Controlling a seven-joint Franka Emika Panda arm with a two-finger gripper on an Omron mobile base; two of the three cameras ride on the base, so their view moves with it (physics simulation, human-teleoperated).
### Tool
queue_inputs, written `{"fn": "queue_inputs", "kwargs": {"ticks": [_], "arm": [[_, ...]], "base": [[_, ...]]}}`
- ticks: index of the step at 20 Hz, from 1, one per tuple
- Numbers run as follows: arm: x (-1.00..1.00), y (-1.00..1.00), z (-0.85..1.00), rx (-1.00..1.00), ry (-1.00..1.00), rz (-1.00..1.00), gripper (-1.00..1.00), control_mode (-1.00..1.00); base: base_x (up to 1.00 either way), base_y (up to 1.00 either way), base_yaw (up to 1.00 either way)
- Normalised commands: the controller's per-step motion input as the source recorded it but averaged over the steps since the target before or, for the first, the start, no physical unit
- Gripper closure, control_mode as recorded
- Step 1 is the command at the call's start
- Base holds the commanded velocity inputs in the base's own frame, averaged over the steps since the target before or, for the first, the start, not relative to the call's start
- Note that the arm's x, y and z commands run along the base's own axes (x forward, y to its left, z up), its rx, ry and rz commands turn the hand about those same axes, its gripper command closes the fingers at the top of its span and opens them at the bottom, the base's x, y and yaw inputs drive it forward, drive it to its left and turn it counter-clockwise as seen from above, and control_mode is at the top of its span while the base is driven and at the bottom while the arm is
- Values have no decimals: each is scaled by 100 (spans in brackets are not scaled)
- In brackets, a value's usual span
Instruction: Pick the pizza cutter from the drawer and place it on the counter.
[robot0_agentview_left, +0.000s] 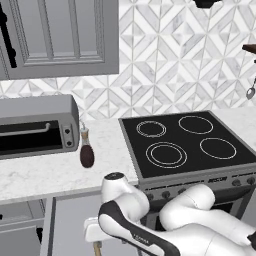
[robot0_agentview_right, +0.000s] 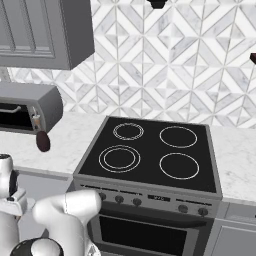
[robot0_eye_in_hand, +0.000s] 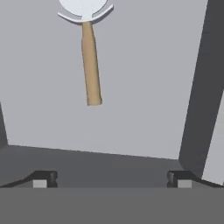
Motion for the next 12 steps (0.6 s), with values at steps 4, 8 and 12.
{"fn": "queue_inputs", "kwargs": {"ticks": [4,8,12], "arm": [[44,-2,-31,-17,4,0,-100,-100],[15,0,-54,-15,8,0,-100,-100],[32,3,-41,-6,0,0,-100,-100]], "base": [[0,0,0],[0,0,0],[0,0,0]]}}
